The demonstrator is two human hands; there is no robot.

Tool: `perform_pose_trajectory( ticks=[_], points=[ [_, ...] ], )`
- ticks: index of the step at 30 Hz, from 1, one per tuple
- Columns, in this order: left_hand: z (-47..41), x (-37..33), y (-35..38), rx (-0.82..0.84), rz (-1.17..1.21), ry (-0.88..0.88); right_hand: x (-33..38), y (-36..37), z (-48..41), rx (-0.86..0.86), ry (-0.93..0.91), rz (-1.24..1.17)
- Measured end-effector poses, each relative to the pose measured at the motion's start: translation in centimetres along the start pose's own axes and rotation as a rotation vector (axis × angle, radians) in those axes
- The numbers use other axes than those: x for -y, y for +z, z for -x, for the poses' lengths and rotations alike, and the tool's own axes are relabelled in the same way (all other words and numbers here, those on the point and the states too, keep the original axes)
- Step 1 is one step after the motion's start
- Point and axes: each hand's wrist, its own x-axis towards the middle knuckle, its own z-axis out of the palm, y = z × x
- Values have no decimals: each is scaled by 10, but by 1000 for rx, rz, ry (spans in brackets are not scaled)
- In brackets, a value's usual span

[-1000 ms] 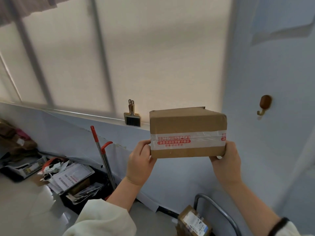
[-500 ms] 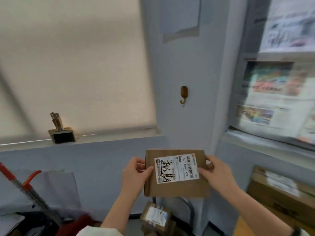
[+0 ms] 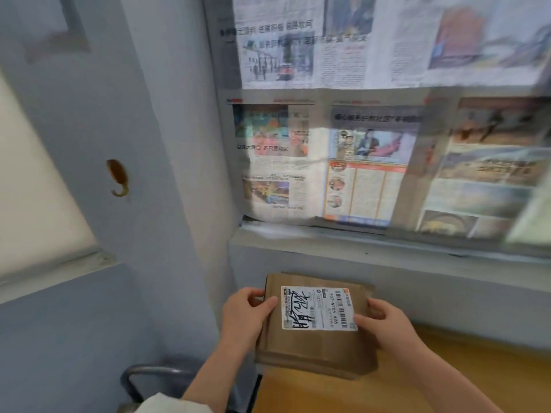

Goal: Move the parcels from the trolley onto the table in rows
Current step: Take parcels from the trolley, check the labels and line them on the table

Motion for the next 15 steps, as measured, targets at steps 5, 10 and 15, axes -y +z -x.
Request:
perform_pose_trajectory(
  ticks=[5, 10, 15],
  points=[
    [-11, -70, 122, 149, -57, 134, -21, -130, -25, -168, -30, 14],
    [-14, -112, 235, 311, -231, 182, -55, -225, -51, -255, 120, 8],
    [-17, -105, 291, 372, -283, 150, -82, -258, -71, -251, 201, 26]
  ],
)
